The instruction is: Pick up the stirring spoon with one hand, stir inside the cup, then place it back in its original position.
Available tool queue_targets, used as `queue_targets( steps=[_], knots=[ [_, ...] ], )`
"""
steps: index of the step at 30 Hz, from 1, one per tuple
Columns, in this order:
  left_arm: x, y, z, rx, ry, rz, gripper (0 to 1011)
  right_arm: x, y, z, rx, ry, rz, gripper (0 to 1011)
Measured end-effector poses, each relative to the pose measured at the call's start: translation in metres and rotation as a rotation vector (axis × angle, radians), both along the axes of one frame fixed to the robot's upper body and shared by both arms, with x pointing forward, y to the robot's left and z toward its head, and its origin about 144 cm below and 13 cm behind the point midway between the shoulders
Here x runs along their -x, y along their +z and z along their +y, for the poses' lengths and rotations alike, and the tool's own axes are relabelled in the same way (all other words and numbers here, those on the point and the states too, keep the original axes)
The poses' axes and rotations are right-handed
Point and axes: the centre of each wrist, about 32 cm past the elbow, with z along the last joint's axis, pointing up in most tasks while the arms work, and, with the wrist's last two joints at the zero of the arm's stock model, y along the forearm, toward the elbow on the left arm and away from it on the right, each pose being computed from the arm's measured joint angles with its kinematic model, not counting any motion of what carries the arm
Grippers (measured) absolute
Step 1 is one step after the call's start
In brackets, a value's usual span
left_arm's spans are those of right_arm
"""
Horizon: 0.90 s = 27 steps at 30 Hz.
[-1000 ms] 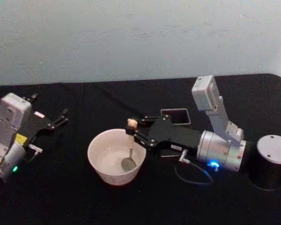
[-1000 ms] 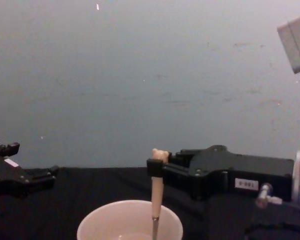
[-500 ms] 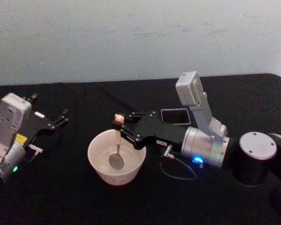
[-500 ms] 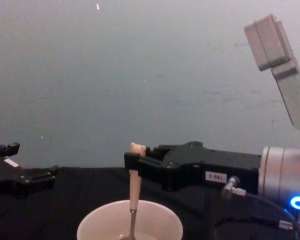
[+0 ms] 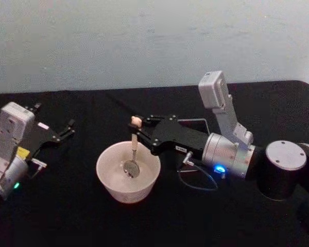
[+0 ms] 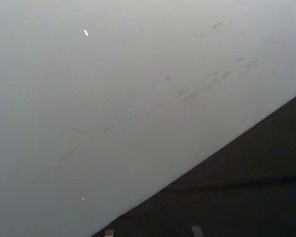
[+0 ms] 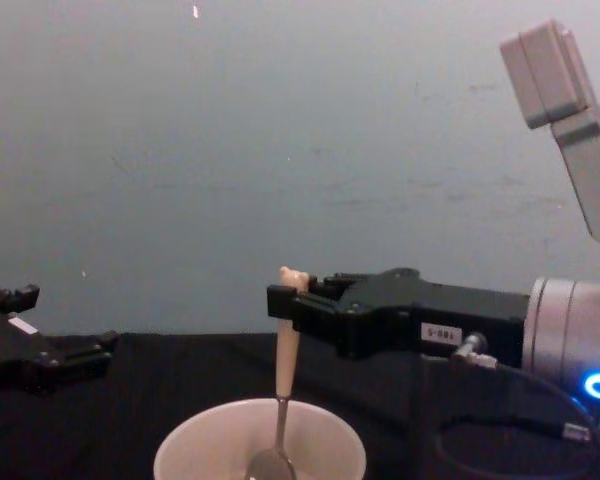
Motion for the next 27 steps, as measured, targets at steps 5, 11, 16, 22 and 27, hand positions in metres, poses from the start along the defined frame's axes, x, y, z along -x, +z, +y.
queue_targets(
  steps=[5, 11, 16, 22, 27],
  knots=[
    [0.0, 0.0, 0.0, 0.0, 0.0, 0.0, 1001, 0.0, 0.0, -0.001, -0.002, -0.002, 0.0, 214],
    [0.0, 0.0, 0.0, 0.0, 0.0, 0.0, 1001, 0.001, 0.005, -0.005, -0.02, -0.006, -0.006, 214],
    [0.0, 0.0, 0.0, 0.0, 0.0, 0.0, 1001, 0.002, 0.014, -0.011, -0.049, -0.024, -0.009, 214],
    [0.0, 0.0, 0.0, 0.0, 0.0, 0.0, 1001, 0.005, 0.032, -0.024, -0.111, -0.068, -0.011, 214],
    [0.0, 0.0, 0.0, 0.0, 0.0, 0.0, 1001, 0.006, 0.042, -0.034, -0.153, -0.106, -0.011, 214]
  ],
)
